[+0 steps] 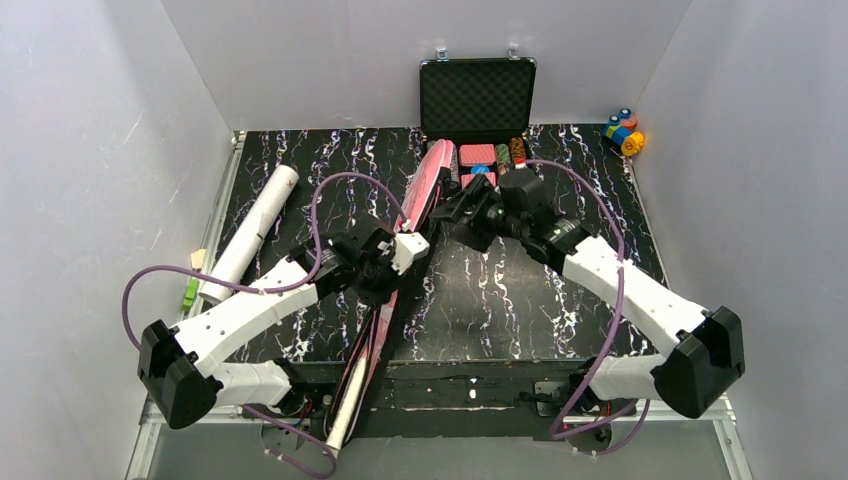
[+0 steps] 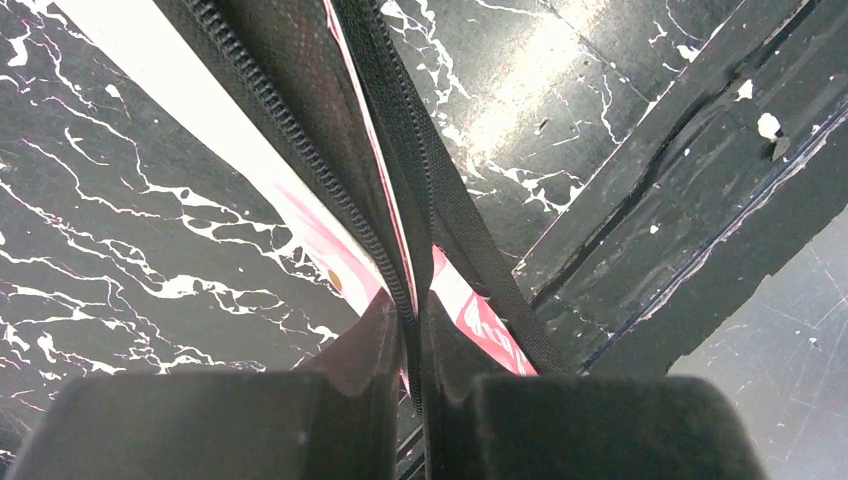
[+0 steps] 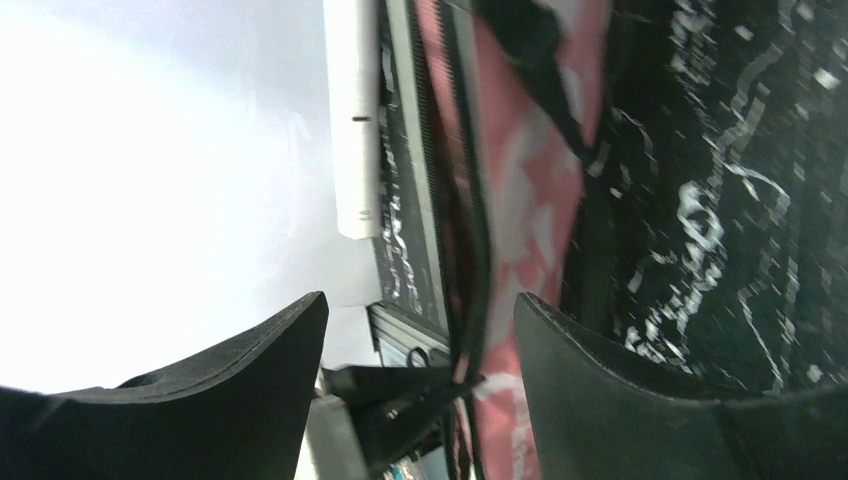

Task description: Pack up the badminton gear

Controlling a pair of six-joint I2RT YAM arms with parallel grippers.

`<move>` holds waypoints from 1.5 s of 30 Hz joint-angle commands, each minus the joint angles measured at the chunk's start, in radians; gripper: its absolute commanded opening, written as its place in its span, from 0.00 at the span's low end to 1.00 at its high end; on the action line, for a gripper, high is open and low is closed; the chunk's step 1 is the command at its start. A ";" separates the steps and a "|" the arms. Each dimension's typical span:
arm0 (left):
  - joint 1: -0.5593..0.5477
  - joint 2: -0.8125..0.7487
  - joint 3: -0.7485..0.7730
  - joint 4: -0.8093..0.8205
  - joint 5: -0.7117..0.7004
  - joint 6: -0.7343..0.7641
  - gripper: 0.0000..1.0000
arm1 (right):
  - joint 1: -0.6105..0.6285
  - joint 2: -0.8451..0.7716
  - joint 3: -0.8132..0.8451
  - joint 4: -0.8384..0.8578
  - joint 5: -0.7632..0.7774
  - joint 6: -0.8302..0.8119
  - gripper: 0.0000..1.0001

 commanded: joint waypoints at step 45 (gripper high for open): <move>-0.002 0.018 0.129 -0.093 0.131 0.166 0.00 | -0.209 0.136 -0.044 0.422 -0.231 -0.023 0.34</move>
